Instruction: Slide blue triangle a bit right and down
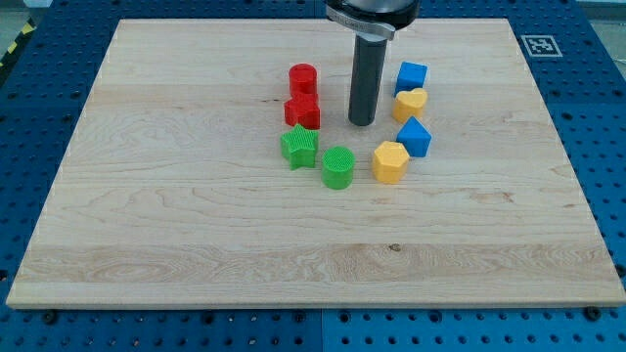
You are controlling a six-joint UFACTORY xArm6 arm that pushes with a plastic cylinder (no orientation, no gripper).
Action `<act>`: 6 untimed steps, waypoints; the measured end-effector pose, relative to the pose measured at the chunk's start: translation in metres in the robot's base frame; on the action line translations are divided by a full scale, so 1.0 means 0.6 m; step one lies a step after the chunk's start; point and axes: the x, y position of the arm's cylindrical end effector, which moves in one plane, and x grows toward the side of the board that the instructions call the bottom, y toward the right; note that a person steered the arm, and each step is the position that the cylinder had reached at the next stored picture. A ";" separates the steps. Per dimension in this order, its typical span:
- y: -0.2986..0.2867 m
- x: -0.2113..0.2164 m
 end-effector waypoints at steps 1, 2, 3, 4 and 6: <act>0.019 0.016; 0.063 0.041; 0.113 0.042; 0.138 0.046; 0.202 0.079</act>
